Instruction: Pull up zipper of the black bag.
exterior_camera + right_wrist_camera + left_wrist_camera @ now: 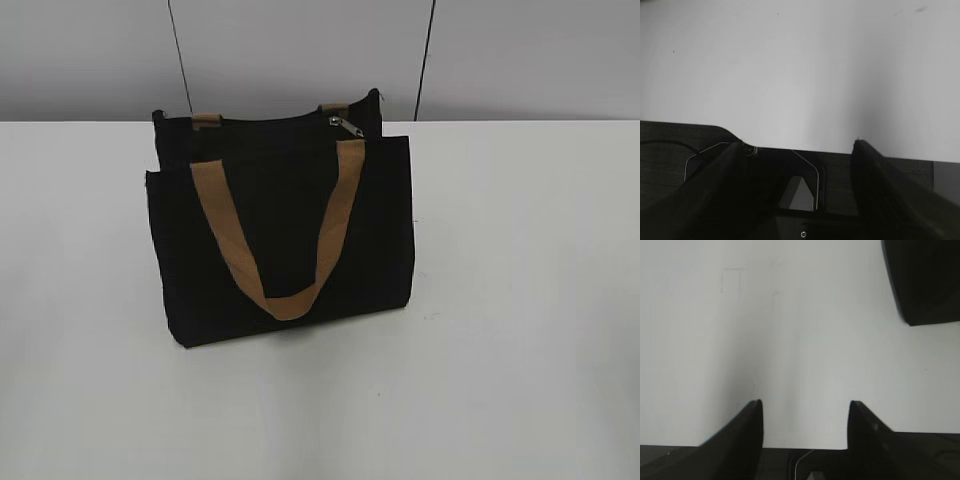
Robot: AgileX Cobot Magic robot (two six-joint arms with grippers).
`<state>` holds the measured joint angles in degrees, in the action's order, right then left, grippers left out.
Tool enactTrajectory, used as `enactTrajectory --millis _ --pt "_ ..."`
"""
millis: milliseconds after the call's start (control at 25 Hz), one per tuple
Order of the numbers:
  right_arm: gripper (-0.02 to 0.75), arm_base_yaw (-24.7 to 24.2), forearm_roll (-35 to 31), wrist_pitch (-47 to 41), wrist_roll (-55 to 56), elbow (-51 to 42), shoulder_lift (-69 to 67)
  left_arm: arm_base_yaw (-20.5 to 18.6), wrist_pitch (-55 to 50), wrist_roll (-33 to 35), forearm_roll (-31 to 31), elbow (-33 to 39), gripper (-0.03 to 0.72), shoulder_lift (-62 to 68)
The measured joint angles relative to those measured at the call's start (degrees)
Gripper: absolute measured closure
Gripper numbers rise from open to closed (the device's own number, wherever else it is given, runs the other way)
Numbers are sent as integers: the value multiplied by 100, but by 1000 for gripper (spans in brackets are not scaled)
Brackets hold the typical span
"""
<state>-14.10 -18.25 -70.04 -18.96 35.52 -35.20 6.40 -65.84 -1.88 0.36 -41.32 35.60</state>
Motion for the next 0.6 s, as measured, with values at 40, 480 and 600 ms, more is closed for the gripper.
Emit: enactTrajectory --millis 40,480,600 --pt "234 0 -8 0 -7 -166 151 0 -29 0 0 112 290 -317" --pt "239 0 -401 235 -480 -562 1486 0 -210 -1 -36 810 302 -3241" --pt "242 0 -486 262 -663 -562 1861 0 -278 -6 -2 815 302 -3403"
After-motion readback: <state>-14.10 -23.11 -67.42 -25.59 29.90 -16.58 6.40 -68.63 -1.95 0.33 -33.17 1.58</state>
